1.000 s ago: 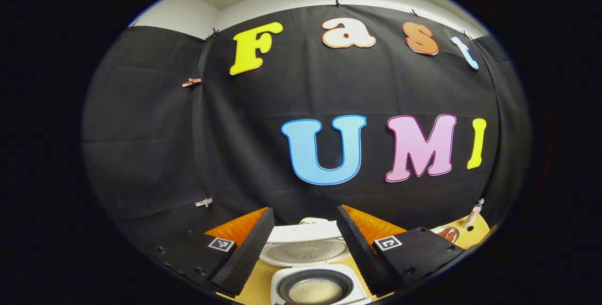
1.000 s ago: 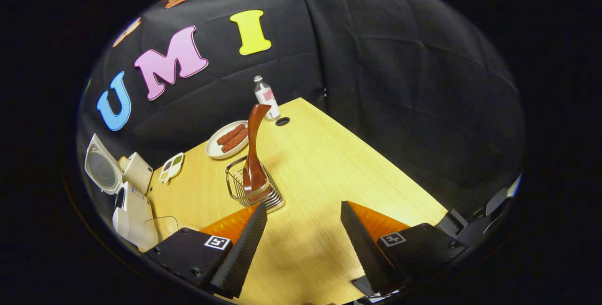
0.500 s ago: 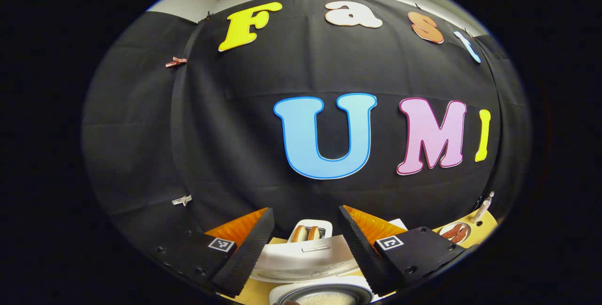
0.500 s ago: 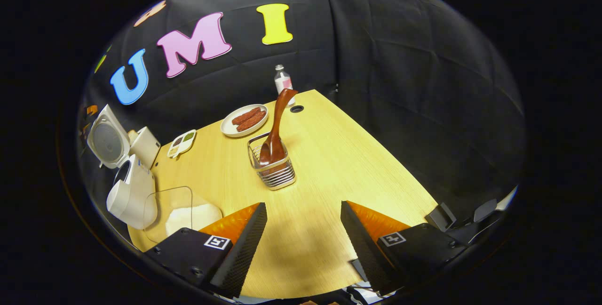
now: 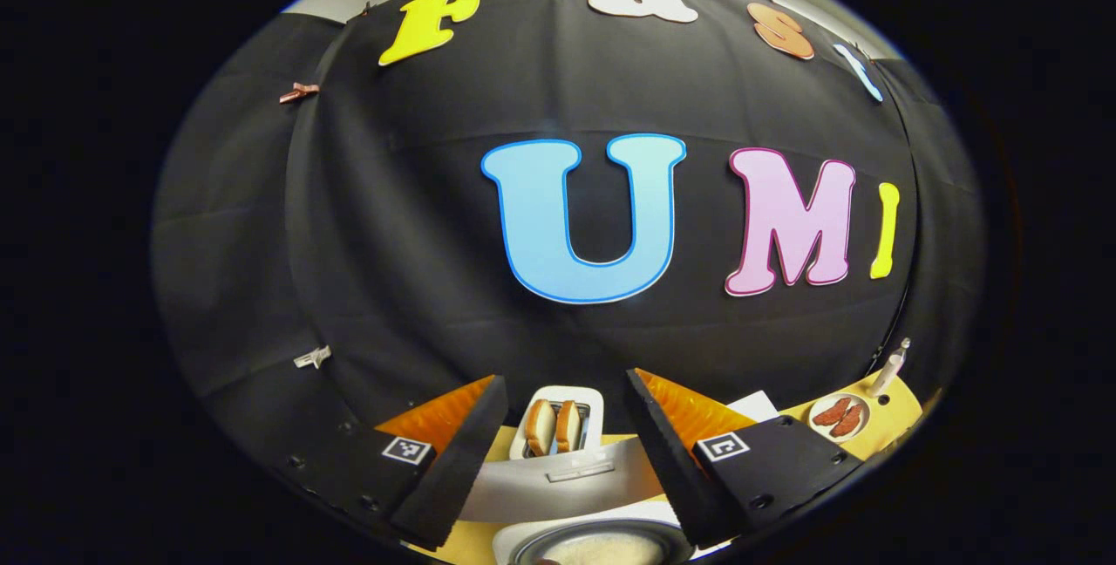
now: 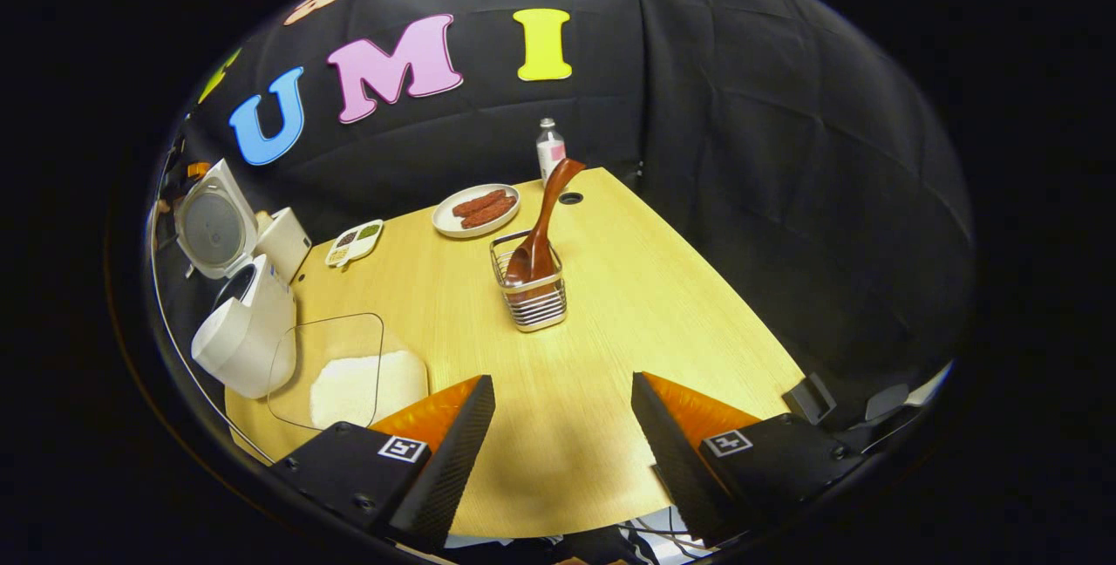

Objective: Close the left gripper, press the button to open the rice cooker; take a wooden spoon from the chopstick holder with the right hand, scoop a spoonful of rice and pour it into the rice cooker, then put the wooden spoon back into the chopstick holder.

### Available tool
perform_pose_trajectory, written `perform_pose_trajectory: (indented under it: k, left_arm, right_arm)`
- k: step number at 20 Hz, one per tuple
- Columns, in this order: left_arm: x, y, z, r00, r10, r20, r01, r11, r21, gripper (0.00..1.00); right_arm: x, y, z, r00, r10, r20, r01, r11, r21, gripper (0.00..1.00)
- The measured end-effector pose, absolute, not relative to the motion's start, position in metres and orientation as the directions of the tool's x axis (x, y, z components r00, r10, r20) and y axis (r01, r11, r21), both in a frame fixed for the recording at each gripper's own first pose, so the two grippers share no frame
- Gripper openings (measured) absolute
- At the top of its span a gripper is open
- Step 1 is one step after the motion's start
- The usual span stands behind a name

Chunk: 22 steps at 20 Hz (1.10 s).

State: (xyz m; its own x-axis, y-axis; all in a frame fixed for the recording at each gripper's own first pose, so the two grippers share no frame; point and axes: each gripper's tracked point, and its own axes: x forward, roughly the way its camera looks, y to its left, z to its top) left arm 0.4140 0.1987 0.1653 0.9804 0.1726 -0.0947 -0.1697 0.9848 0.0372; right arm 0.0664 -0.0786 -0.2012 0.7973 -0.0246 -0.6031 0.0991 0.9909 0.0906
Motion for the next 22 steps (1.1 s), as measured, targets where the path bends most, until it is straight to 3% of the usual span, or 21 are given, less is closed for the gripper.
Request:
perform_pose_trajectory:
  k: [8,22]
  left_arm:
    - [0.356,0.172,0.127,0.956,0.182,-0.232,-0.202,0.977,-0.063,0.96]
    - [0.279,0.123,-0.008,0.919,0.205,-0.338,-0.225,0.974,-0.022,0.99]
  right_arm:
    - [0.072,-0.053,-0.204,0.806,0.058,-0.589,0.045,0.986,0.159,0.99]
    - [0.044,-0.052,-0.220,0.781,0.109,-0.614,0.013,0.982,0.191,0.99]
